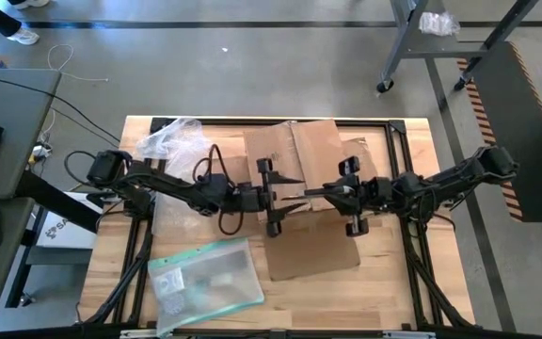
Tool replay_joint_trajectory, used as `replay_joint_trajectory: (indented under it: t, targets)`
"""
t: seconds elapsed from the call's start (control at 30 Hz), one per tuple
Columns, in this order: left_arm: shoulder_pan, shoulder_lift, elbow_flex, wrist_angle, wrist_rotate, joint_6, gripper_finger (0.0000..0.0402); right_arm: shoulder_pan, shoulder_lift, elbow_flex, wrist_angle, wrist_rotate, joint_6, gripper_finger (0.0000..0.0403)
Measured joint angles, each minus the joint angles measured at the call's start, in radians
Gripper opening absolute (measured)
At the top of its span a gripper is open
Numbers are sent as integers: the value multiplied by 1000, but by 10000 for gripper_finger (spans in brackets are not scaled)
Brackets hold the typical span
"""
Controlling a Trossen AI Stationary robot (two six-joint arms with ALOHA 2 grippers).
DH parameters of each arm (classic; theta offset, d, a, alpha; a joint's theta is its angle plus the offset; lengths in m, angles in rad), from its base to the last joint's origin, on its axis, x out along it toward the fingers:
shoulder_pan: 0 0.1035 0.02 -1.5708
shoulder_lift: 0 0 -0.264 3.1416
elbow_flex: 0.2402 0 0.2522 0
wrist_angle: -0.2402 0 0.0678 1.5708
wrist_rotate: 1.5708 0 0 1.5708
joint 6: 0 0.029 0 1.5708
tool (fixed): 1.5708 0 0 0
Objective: Unpack boxes
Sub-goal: Break down cardboard box until it is fully flat
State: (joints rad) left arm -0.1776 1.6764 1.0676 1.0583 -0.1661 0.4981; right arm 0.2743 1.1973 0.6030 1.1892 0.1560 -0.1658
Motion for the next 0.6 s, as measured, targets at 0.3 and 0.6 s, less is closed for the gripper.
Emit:
replay_joint_trajectory:
  t: [0.3, 0.6]
  targets:
    - [0, 0, 0, 21, 25, -44, 208, -13, 3, 0, -1, 1, 7, 69]
    - [15, 0, 0, 13, 23, -104, 118, -13, 3, 0, -3, 2, 8, 69]
